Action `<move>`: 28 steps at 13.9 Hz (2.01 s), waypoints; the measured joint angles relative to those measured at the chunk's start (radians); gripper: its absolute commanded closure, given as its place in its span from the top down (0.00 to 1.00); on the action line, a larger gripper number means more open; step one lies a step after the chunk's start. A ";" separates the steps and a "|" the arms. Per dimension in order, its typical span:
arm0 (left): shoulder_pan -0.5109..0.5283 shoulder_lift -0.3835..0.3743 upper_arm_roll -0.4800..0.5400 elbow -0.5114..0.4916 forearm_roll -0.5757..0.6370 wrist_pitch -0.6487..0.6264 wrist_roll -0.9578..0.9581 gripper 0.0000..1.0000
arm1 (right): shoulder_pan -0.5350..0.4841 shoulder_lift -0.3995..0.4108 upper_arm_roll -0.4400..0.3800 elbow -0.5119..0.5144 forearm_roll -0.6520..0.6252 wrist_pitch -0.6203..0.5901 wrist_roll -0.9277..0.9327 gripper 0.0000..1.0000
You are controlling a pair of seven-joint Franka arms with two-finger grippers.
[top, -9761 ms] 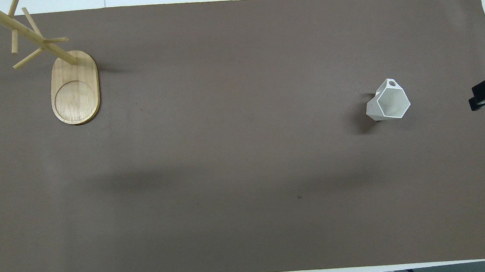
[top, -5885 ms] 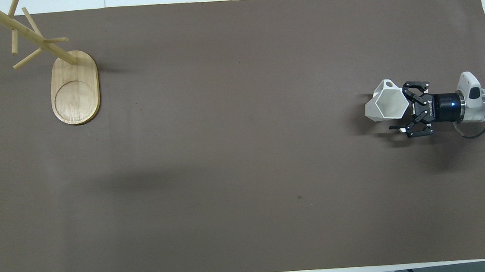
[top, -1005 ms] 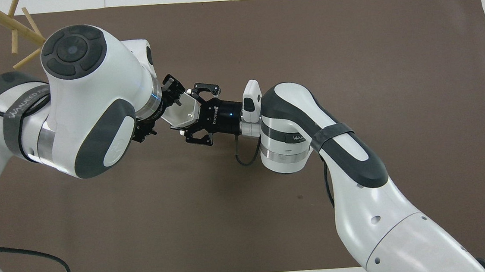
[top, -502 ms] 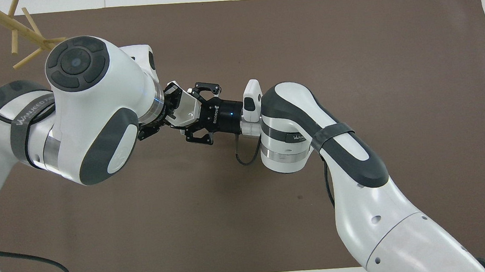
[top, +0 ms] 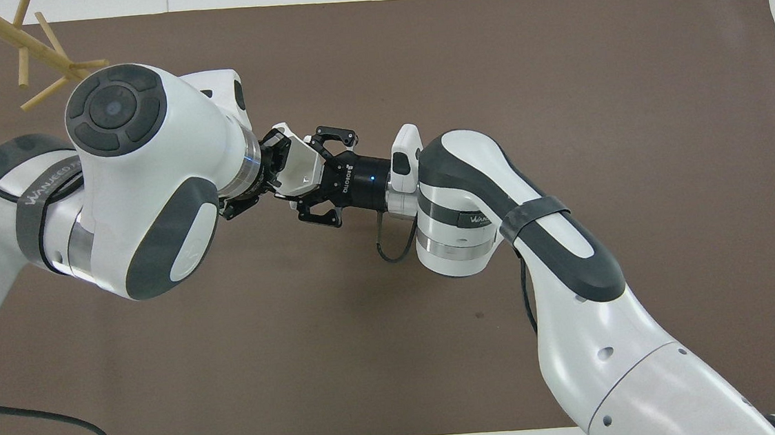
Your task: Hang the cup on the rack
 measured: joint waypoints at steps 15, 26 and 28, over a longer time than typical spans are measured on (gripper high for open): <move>0.145 -0.101 0.023 -0.197 0.054 0.488 0.045 0.00 | -0.700 -0.051 -0.023 0.004 -0.910 -0.643 0.291 0.99; 0.288 -0.089 0.022 -0.687 0.160 1.454 0.106 0.00 | -0.757 -0.394 -0.005 0.154 -1.806 -0.705 1.245 0.99; 0.348 -0.053 0.023 -0.686 0.279 1.474 0.105 0.00 | -0.741 -0.397 -0.004 0.255 -1.925 -0.804 1.433 0.99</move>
